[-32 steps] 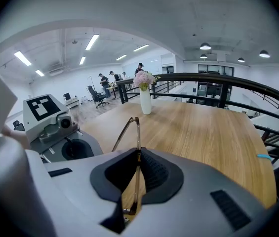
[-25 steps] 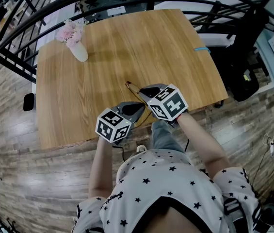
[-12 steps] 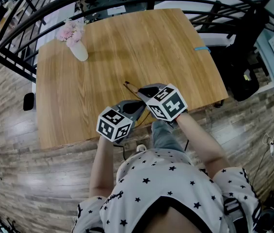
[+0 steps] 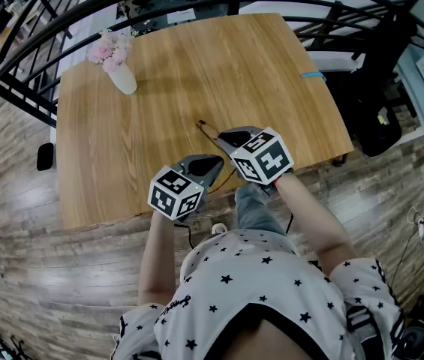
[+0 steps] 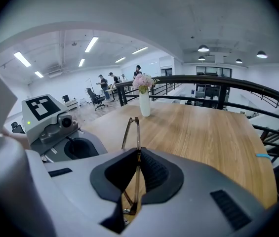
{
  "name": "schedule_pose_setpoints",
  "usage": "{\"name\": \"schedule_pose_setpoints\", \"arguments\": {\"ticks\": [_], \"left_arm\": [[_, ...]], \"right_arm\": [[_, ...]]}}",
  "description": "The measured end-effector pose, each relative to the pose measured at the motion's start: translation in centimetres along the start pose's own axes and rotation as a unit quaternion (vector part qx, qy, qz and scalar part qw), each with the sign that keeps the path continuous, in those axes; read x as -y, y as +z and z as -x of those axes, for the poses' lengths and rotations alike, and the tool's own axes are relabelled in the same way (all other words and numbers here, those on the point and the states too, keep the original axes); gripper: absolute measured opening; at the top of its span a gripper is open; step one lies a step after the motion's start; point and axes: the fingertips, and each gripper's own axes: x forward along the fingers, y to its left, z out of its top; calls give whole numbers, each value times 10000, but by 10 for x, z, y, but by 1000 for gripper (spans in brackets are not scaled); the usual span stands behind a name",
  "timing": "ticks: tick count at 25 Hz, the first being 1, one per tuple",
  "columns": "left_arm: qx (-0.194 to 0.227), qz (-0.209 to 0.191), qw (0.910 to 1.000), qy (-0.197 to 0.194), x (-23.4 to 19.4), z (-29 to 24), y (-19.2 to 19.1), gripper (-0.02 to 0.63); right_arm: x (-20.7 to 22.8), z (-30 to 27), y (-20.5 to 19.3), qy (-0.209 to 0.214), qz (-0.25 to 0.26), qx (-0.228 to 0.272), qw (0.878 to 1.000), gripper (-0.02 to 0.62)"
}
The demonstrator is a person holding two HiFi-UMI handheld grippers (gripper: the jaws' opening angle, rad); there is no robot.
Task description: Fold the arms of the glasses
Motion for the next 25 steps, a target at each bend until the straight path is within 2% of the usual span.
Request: {"name": "schedule_pose_setpoints", "arguments": {"ticks": [8,12,17,20,25], "left_arm": [[196,47,9991,380,-10,12,1,15],[408,13,9961,780,-19,26,4,15],[834,88,9881,1288,-26,43,6,23],[985,71,9843,1465,-26,52,3,68],[1142,38,9816,1530,-17,58,-6,138]], "right_arm": [[19,11,-3,-240,-165,91,9995,32],[31,14,-2,-402,-255,137,9988,32],[48,19,-1,-623,-398,217,9970,32],[54,20,1,-728,-443,253,9960,32],[62,20,4,-820,-519,289,9949,32]]}}
